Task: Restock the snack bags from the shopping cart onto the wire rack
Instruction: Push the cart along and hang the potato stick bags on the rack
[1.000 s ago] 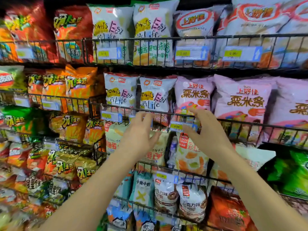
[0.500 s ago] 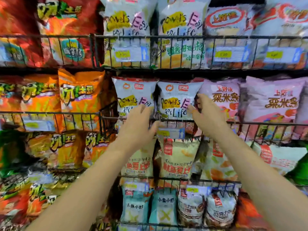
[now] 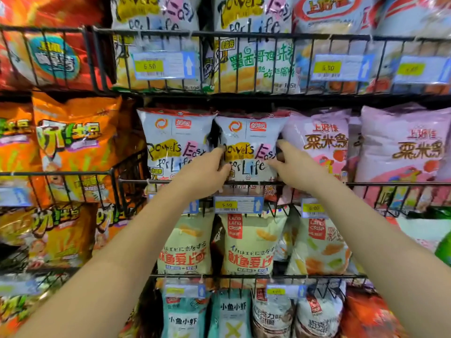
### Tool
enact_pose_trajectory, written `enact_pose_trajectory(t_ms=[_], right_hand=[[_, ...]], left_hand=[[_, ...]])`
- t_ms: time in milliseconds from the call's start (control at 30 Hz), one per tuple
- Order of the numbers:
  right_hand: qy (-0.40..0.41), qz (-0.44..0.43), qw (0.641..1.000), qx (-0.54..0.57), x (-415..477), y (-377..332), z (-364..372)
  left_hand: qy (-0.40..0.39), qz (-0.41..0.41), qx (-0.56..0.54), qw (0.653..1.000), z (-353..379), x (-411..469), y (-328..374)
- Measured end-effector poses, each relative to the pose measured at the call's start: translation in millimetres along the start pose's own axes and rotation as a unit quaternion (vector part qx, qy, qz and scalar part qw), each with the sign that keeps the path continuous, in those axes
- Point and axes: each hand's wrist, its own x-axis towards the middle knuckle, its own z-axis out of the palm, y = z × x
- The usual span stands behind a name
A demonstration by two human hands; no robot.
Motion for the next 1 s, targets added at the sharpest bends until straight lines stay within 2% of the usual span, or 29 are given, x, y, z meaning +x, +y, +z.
enact_pose_trajectory(t_ms=[167, 300, 400, 467, 533, 667, 733, 800, 867, 933, 1000], right_hand=[[-0.010, -0.005, 1.000, -0.007, 11, 3, 1], [-0.033, 0.002, 0.999, -0.011, 12, 3, 1], [-0.035, 0.007, 0.999, -0.016, 6, -1, -1], [-0.035, 0.007, 0.999, -0.025, 0, -4, -3], [-0.032, 0.007, 0.999, -0.033, -4, -7, -5], [0.014, 0.001, 1.000, -0.024, -12, -7, -4], [0.077, -0.031, 0.996, -0.018, -18, -9, 0], [0.160, -0.081, 0.982, -0.058, -25, -14, 5], [0.205, -0.116, 0.966, -0.107, -27, -22, 10], [0.182, -0.132, 0.968, -0.109, -23, -26, 14], [0.146, -0.111, 0.979, -0.089, -16, -28, 16]], left_hand=[[0.037, 0.015, -0.013, 0.999, 4, -1, 0], [0.032, 0.013, 0.004, 0.999, 4, 0, 0], [0.017, 0.004, -0.034, 0.999, 1, 4, -5], [0.038, 0.006, -0.079, 0.996, -1, 5, -9], [0.094, 0.027, -0.100, 0.990, 0, 3, -13], [0.208, 0.070, -0.048, 0.974, 7, -5, -24], [0.261, 0.091, -0.016, 0.961, 8, -8, -32], [0.301, 0.101, 0.019, 0.948, 6, -10, -39], [0.311, 0.096, 0.057, 0.944, 5, -11, -45], [0.289, 0.069, 0.096, 0.950, 3, -10, -47], [0.247, 0.039, 0.131, 0.959, 3, -8, -45]])
